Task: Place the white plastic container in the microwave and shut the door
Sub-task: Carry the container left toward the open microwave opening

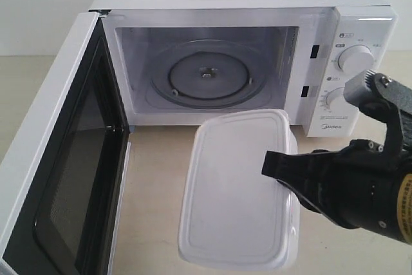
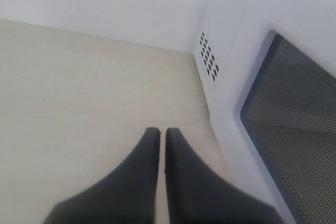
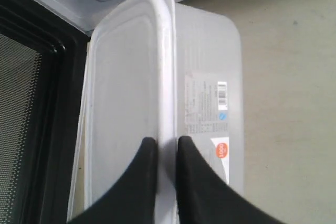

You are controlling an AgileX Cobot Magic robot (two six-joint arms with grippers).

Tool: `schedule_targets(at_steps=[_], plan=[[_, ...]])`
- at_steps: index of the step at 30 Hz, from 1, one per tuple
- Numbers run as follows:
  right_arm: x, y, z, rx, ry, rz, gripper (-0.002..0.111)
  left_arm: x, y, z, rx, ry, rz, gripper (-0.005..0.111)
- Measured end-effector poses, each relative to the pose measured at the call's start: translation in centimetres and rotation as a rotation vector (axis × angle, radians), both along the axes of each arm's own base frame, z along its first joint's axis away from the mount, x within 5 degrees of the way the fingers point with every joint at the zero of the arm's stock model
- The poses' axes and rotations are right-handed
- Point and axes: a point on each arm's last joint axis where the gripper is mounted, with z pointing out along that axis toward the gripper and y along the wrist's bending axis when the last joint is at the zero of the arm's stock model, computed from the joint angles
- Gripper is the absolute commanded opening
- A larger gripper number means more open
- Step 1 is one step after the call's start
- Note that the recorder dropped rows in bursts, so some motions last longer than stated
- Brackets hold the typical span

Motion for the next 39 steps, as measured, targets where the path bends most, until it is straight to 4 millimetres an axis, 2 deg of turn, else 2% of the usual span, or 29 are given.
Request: schedule_targets(at_steps=[4, 13, 22, 33, 39], plan=[[-0.1, 0.5, 0.8, -0.011, -0.032, 0.0, 0.0, 0.0, 0.0, 0.0, 0.0, 0.0, 0.0, 0.004], [0.1, 0.3, 1.6, -0.049, -0.058, -0.088, 0.0, 0.0, 0.0, 0.0, 0.0, 0.0, 0.0, 0.004], [-0.3, -0.1, 2.4, -0.195, -0.204, -0.136, 0.0, 0.0, 0.0, 0.0, 0.0, 0.0, 0.0, 0.004], [-0.1, 0.5, 3.1, -0.2, -0.287, -0.073, 0.0, 0.0, 0.0, 0.0, 0.0, 0.0, 0.0, 0.004], [-0.3, 0.5, 3.0, -0.169, -0.23, -0.093, 0.0, 0.0, 0.0, 0.0, 0.0, 0.0, 0.0, 0.004]])
